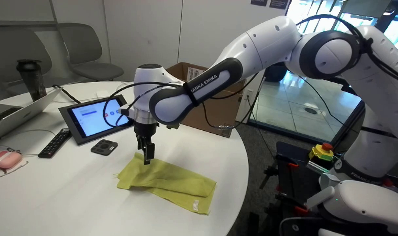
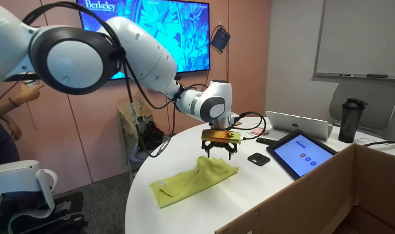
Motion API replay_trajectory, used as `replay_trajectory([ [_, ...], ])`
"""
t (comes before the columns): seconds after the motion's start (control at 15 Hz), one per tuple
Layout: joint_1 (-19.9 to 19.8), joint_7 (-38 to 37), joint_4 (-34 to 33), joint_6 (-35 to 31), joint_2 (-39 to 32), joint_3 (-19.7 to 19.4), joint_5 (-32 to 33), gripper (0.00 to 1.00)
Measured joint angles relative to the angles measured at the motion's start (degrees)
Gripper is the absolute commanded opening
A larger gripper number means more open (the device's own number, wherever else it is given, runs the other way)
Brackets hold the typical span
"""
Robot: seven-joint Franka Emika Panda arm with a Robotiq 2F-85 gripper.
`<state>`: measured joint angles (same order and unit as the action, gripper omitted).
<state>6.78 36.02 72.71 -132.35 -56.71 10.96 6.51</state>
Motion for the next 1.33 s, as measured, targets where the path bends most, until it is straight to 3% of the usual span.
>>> replay_trajectory([
  [0.33,0.16,5.02,-6.84,2.94,-5.9,-0.43,0.19,1.0],
  [0.93,1.69,1.67,-21.63,3.3,-15.57,-3.89,0.19,1.0],
  [1.33,1.71,-0.48,-27.39,6.06,-18.55,-4.83,0.19,1.0],
])
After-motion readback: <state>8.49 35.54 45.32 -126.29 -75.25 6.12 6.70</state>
